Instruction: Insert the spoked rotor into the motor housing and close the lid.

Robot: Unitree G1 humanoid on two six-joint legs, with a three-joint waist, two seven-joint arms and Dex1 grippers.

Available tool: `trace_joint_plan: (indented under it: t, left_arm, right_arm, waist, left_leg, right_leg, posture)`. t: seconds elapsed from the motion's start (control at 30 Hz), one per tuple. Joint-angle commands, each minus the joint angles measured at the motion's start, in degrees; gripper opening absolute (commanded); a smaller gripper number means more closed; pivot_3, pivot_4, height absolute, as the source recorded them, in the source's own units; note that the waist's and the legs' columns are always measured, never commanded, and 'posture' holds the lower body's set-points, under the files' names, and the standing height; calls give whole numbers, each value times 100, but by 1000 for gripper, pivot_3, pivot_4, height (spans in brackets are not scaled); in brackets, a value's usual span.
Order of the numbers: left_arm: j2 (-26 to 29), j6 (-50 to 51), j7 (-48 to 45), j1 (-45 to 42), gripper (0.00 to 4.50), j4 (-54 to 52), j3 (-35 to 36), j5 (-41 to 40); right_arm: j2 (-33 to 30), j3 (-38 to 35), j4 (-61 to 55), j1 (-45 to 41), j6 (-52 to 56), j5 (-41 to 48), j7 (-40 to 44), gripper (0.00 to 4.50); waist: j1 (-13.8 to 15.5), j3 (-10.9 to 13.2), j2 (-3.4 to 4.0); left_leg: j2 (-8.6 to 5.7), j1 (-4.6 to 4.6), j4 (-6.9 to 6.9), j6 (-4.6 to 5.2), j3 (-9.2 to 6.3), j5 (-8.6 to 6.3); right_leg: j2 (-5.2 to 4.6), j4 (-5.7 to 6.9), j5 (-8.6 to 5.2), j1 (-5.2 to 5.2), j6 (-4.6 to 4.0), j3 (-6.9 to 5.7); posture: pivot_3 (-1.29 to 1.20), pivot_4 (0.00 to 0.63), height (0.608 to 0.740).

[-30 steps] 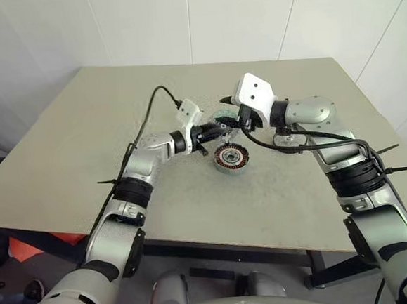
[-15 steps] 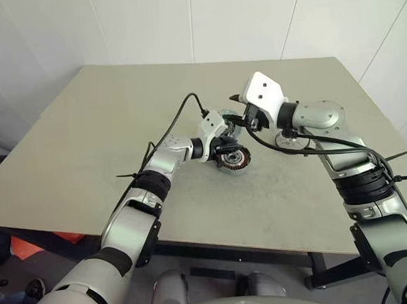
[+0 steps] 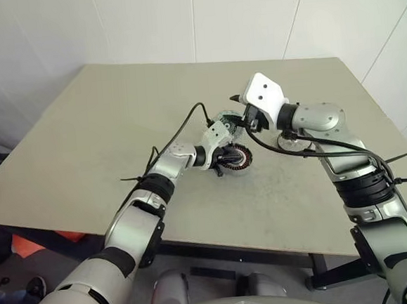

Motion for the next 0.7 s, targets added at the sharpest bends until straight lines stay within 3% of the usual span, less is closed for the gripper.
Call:
trace_joint_plan:
  t: [0.03, 0.1, 0.3, 0.5, 0.7]
  left_arm:
    - [-58, -225, 52, -191, 723, 88, 54, 64]
    - [-66, -336, 98, -207, 723, 166, 37, 133]
    - [-119, -559, 592, -347, 2773, 411, 275, 123]
    - [106, -484, 526, -361, 2773, -167, 755, -250]
    - [765, 414, 300, 190, 2773, -2109, 1191, -873]
  right_arm:
    - [-9, -127, -293, -40, -3, 75, -31, 2320]
    - [-11, -133, -299, -36, 2, 79, -35, 2320]
    - [-25, -145, -275, -44, -22, 86, -20, 2320]
    - [-56, -155, -309, -22, -43, 114, 31, 2320]
    - [-166, -191, -513, 55, 21, 170, 132, 2320]
  waist:
    - [2, 0, 0]
    - [3, 0, 0]
    - [16, 0, 0]
    - [32, 0, 0]
    - [38, 0, 1]
  left_leg:
    - [0, 0, 0, 0, 0, 0]
    - [0, 0, 0, 0, 0, 0]
    - [-1, 2, 0, -2, 0, -1]
    - [-1, 1, 0, -1, 0, -1]
    - [3, 2, -7, -1, 2, -1]
  right_leg:
    - [0, 0, 0, 0, 0, 0]
    - [0, -1, 0, 1, 1, 0]
    - [-1, -1, 1, 3, 1, 0]
    - [-1, -1, 2, 2, 3, -1]
    - [-1, 0, 2, -2, 0, 0]
  posture:
    - [0, 0, 740]
    - [0, 0, 740]
    - [0, 0, 740]
    - [0, 0, 740]
    - [0, 0, 740]
